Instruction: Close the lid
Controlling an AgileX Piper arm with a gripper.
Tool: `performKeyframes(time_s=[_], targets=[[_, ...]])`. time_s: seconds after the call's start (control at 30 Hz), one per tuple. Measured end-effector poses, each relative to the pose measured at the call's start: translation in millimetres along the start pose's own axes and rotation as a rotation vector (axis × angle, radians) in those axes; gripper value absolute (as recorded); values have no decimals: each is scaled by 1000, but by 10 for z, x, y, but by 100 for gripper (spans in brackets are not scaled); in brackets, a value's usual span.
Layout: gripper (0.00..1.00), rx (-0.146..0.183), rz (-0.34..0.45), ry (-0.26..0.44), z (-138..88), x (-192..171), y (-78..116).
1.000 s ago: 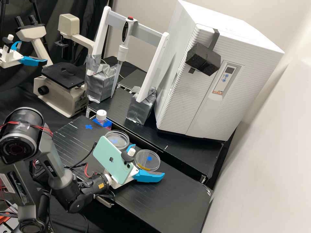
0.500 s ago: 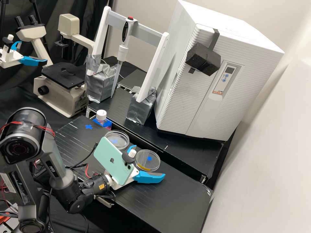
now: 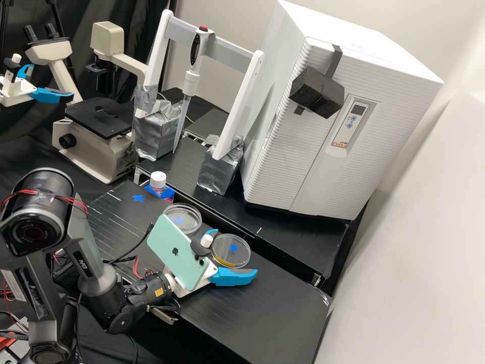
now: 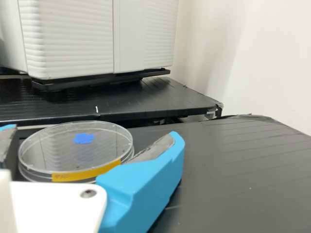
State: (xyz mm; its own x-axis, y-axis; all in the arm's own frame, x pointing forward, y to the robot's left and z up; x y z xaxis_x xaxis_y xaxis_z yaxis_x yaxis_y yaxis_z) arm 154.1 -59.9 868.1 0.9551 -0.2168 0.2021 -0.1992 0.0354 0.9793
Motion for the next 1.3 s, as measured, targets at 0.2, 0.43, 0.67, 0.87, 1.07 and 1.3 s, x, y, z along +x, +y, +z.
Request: performKeyframes(time_s=[0.2,0.43,0.67,0.87,1.07,1.3], targets=[[0,3,1,2,-7,5,-5],[0,3,-4,7,-16,8,-13],[0,2,-6,11,-23,9,-16],[0,1,-5,12,-26,8,-14],[0,4,3,34,-83,-17,14],[0,39,75,127,-317,-201,119]])
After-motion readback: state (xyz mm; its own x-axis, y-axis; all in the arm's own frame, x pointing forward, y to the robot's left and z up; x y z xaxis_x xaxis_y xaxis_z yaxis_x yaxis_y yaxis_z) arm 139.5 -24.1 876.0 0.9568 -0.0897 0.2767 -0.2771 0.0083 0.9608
